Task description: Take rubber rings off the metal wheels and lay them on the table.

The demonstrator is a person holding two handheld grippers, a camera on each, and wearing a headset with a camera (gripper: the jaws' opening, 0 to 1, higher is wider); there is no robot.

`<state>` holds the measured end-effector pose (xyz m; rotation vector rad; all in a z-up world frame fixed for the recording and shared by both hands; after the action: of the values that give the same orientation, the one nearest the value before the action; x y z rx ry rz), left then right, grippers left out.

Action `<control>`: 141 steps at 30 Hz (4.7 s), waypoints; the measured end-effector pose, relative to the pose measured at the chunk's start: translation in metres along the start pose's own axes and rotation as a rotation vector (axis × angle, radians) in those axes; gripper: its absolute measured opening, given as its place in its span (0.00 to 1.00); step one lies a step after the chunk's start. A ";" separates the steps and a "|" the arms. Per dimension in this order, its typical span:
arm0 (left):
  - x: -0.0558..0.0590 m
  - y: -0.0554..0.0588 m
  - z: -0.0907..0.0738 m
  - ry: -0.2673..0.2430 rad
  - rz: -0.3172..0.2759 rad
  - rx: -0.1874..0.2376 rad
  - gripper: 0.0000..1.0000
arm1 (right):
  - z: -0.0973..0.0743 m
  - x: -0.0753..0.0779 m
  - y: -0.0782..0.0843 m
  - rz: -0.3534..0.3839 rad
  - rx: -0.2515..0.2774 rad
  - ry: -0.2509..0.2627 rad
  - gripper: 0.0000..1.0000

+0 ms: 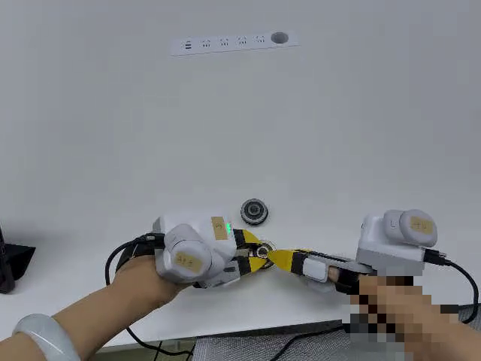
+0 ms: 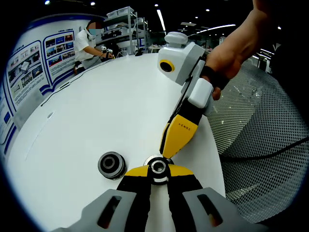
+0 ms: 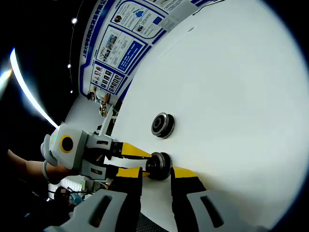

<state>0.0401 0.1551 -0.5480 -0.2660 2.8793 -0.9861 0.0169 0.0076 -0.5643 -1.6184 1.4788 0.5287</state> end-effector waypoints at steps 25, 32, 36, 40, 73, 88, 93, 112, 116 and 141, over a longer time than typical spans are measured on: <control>0.001 0.001 0.000 0.001 -0.008 0.008 0.12 | 0.003 -0.004 0.002 0.007 0.006 -0.027 0.24; 0.001 0.001 0.000 0.000 -0.008 0.008 0.12 | 0.000 -0.004 0.000 -0.011 0.007 -0.025 0.24; 0.001 0.001 -0.001 0.000 -0.010 0.010 0.12 | -0.001 -0.005 -0.001 -0.007 0.015 -0.040 0.20; 0.001 0.001 -0.001 -0.001 -0.011 0.010 0.12 | 0.000 -0.003 -0.001 -0.010 0.015 -0.028 0.20; 0.002 0.002 0.000 -0.002 -0.016 0.015 0.12 | 0.000 -0.006 0.002 -0.038 -0.006 -0.026 0.26; 0.002 0.002 0.000 -0.005 -0.022 0.019 0.12 | -0.003 -0.005 0.003 -0.055 -0.006 -0.021 0.21; 0.002 0.003 0.000 -0.006 -0.023 0.019 0.12 | -0.001 -0.004 0.003 -0.045 -0.007 -0.025 0.21; 0.002 0.002 0.000 -0.004 -0.023 0.022 0.12 | -0.001 0.000 0.001 -0.049 -0.017 0.012 0.08; 0.002 0.002 0.000 -0.002 -0.022 0.023 0.12 | -0.001 0.002 0.000 -0.045 -0.024 0.028 0.04; 0.002 0.002 -0.001 -0.004 -0.024 0.022 0.12 | 0.001 -0.005 -0.002 -0.075 -0.026 0.034 0.02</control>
<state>0.0379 0.1570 -0.5492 -0.3016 2.8661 -1.0193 0.0180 0.0109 -0.5600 -1.7037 1.4357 0.4819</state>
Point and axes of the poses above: the centre of the closed fingertips' face, and the gripper's own axes: z roughly forward along the fingers, x roughly to its right, y roughly out of its underside, the point moved 9 cm from there along -z, roughly backward along the fingers, and after that the axes turned 11 degrees about -x, right-handed, at the moved point
